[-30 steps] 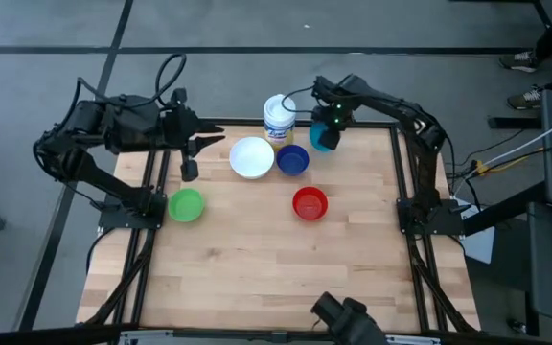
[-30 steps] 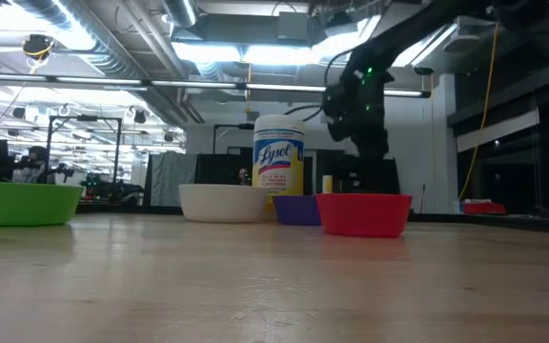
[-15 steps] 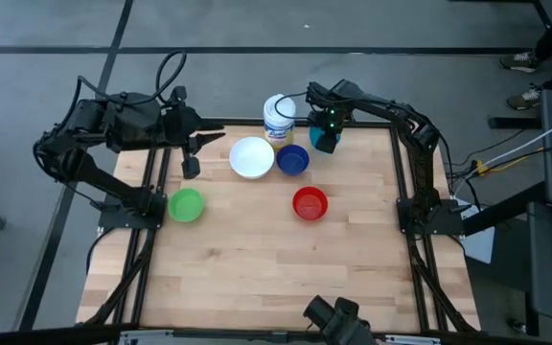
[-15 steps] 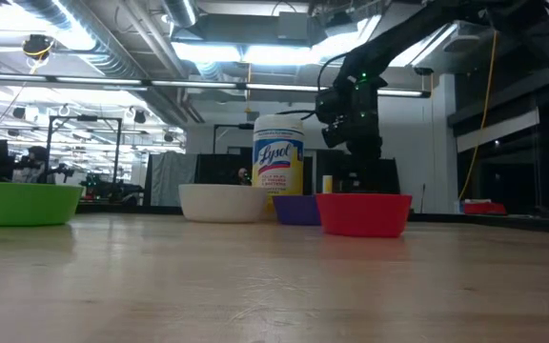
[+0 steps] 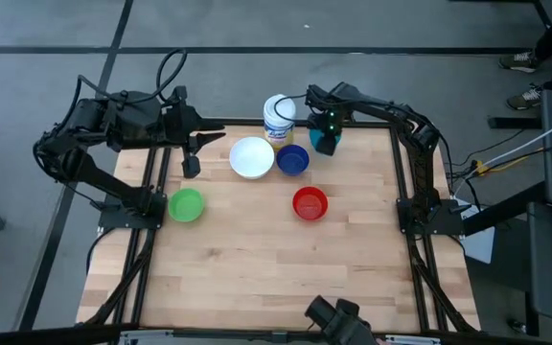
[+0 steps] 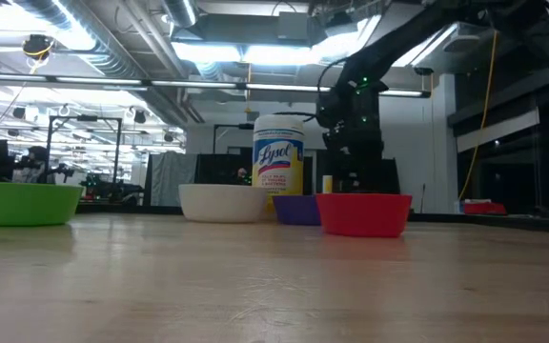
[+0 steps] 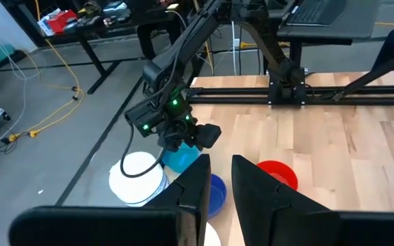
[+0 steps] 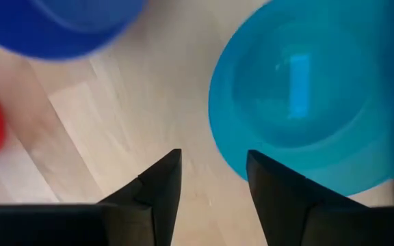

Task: Nest bowls inside each other
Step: Stack the light blue bowl on top of the white bowl

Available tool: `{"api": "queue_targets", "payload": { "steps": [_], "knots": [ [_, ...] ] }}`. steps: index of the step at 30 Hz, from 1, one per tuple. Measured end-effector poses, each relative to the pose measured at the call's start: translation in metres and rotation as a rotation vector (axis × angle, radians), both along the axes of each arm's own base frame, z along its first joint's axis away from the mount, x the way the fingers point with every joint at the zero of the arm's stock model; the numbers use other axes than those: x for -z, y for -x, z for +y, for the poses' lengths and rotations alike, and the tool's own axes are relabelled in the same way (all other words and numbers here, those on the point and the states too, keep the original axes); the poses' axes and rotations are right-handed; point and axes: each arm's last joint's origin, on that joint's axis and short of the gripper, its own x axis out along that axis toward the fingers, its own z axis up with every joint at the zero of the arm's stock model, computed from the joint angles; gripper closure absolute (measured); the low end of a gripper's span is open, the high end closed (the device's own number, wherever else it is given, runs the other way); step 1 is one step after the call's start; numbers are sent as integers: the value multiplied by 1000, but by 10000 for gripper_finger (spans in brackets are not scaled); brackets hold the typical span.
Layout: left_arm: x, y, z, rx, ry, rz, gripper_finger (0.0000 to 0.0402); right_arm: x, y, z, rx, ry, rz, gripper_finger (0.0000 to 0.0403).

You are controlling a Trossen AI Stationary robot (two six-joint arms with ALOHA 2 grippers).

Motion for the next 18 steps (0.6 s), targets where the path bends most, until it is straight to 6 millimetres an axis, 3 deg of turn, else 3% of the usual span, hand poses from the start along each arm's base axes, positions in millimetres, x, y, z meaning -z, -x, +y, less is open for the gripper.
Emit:
{"api": "queue_targets", "payload": {
  "steps": [9,18],
  "knots": [
    [0,0,-2,7,9,-3,345,22,18,-5,37,-34,56,225],
    [0,0,-2,2,21,-8,345,22,15,-5,34,-16,36,241]
  ]
}}
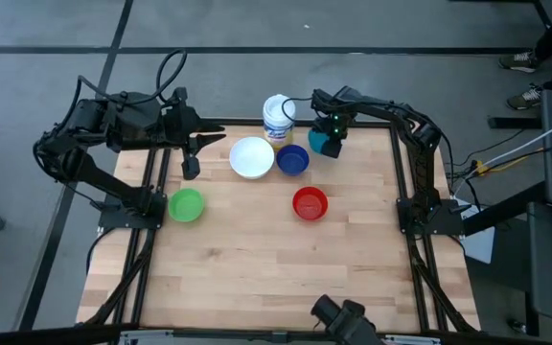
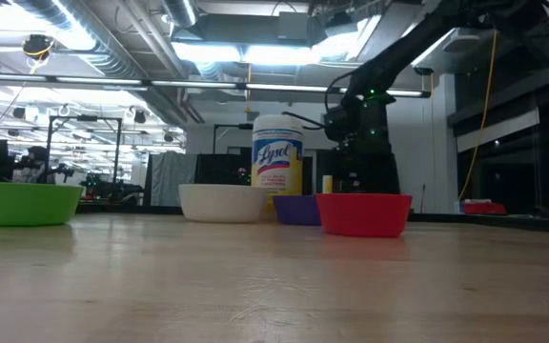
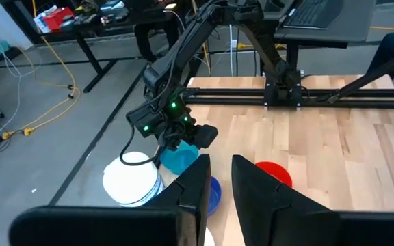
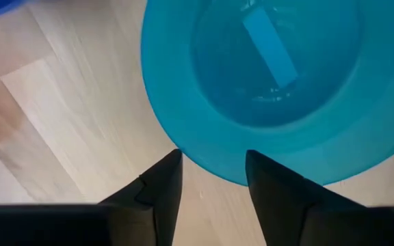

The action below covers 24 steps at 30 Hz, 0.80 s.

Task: Nest bowls inside each other
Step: Stack the light blue bowl on top of the white bowl

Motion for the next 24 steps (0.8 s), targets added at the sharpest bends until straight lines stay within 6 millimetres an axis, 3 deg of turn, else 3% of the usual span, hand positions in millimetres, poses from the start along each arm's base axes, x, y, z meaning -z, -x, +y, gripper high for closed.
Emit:
{"api": "queue_targets", "payload": {
  "steps": [9,16,24],
  "knots": [
    [0,0,0,0,1,0,345,0,-5,5,-6,3,-6,285],
    [0,0,0,0,1,0,345,0,-4,7,15,-15,15,392],
    [1,0,0,0,-1,10,347,-1,-4,12,38,-31,41,400]
  ]
}}
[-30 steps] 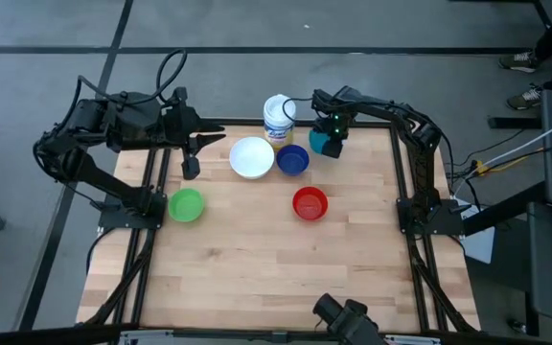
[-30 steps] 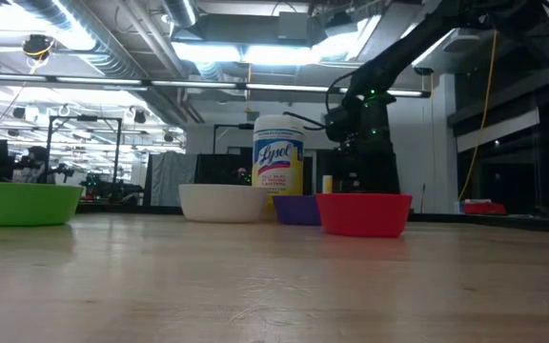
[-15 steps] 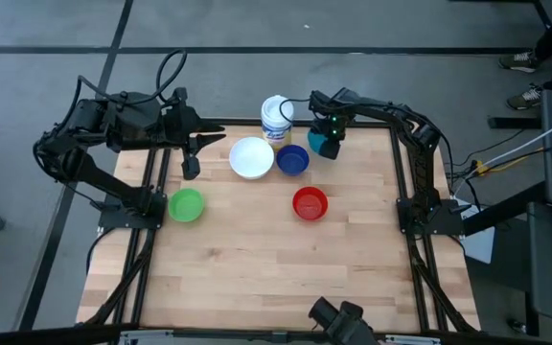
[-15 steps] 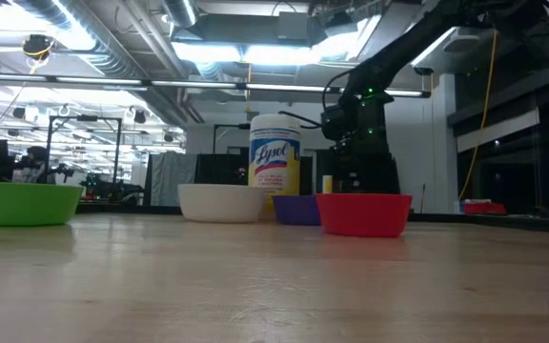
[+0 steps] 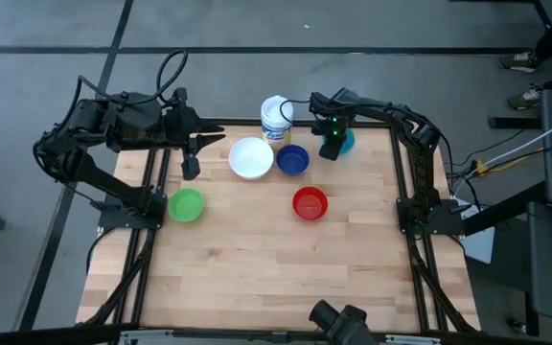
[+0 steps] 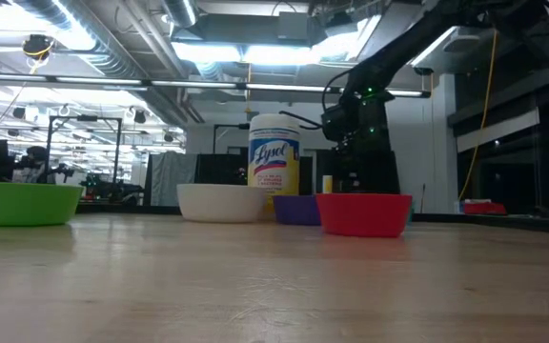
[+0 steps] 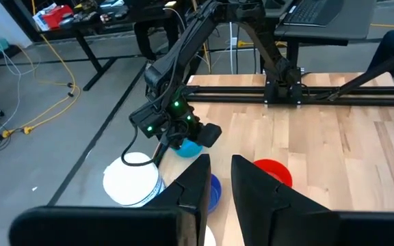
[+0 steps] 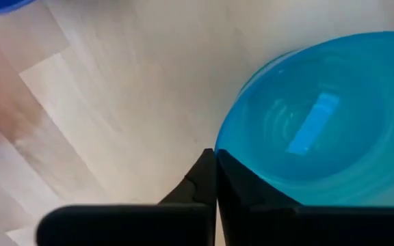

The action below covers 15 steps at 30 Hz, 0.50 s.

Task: Nest bowls inside each other
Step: Stack the light blue bowl on top of the white bowl

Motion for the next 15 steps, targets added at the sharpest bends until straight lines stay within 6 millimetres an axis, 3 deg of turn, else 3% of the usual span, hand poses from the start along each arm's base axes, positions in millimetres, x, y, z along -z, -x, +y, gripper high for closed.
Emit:
{"api": "queue_targets", "payload": {
  "steps": [9,15],
  "knots": [
    [3,2,0,-1,-19,38,362,-13,-17,30,-37,13,-6,402],
    [10,7,3,-77,-42,121,373,-41,-17,48,-41,101,-31,402]
  ]
}}
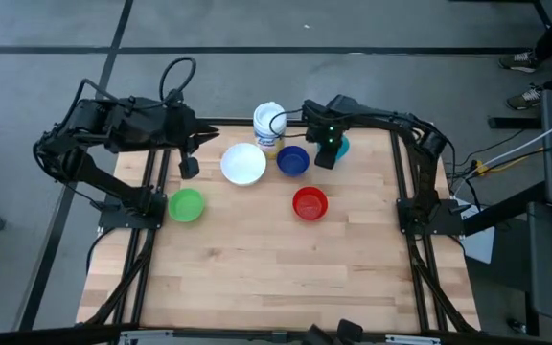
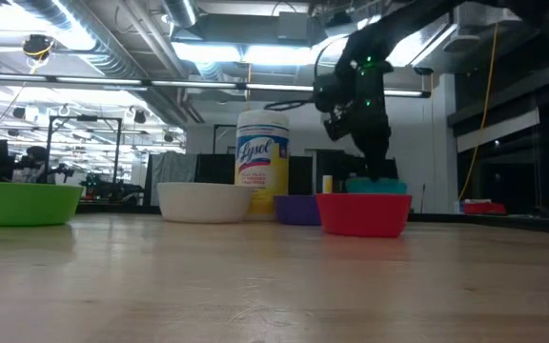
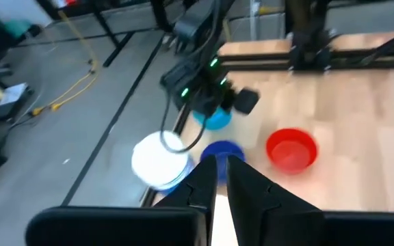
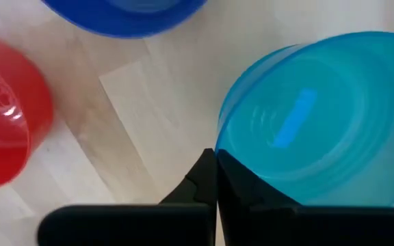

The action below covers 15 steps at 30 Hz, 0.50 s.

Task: Nest bowls inside each other
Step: Stack the light blue bowl on top of the white bowl

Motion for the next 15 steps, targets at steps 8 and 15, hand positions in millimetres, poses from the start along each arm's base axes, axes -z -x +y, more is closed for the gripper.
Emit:
{"api": "queue_targets", "payload": {
  "steps": [8,15],
  "knots": [
    [-2,10,3,-97,-58,-4,382,-42,20,16,41,27,-39,402],
    [-6,28,7,-190,-97,-33,382,-85,24,64,12,-26,-205,403]
  ]
}}
